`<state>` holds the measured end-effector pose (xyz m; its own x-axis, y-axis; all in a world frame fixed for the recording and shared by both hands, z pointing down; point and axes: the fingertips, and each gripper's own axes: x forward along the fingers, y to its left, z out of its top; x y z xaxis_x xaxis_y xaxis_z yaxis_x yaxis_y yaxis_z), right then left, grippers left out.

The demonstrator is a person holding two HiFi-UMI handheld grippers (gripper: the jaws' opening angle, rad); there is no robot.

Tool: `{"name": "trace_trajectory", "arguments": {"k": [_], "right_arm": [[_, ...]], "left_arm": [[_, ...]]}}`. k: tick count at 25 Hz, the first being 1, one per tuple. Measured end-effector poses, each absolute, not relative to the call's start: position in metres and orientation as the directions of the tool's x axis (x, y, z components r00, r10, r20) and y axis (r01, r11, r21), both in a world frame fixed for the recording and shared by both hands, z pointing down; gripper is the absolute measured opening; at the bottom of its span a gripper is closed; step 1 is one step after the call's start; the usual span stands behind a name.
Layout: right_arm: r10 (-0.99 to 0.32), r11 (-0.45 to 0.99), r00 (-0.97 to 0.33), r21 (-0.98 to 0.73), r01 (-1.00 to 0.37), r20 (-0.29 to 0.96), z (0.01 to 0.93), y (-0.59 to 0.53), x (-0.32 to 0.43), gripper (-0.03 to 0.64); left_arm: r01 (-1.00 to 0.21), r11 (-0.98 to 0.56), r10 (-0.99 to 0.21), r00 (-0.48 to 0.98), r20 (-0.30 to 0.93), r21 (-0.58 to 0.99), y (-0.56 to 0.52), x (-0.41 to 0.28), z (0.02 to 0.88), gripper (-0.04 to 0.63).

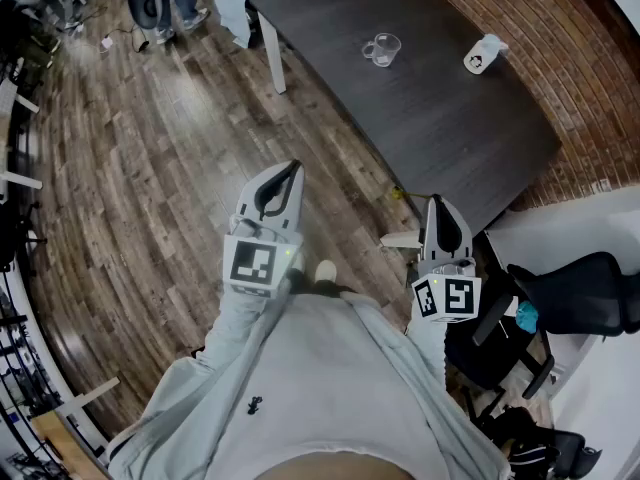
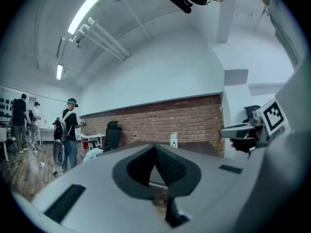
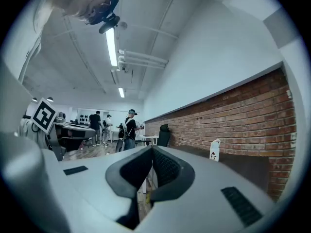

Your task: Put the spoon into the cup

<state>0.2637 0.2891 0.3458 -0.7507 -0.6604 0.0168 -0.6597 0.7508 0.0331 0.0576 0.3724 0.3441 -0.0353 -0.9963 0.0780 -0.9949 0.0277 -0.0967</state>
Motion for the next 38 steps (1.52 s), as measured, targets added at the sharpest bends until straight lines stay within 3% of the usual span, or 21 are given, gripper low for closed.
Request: {"name": "trace_trajectory", "arguments": {"k": [14,29,38], "right_arm": [[-0.644,0.764,-0.765,-0.047,-0.643,0.006,0.365,0.263,0.25,0.018],[-0.7,0.713,-0.714,-0.027,-0.7,0.009,0.356,0.12,0.13,0.019],[-0.765,0.642,-0.643,-0.035,-0.766,0.049,0.366,0.067,0.101,0.019]], "left_arm": [[-0.991,0.095,-0.991,-0.103,0.086,-0.092,0.358,0.037,0.343,0.018],[-0.997,0.003,-0.998,-0.008,0.066,-0.082,0.199,-0.081,0.339,0.018],[-0.995,-0.071,-0.993,0.064,0.101,-0.073,0.134,-0.125,0.352,0.018]]}}
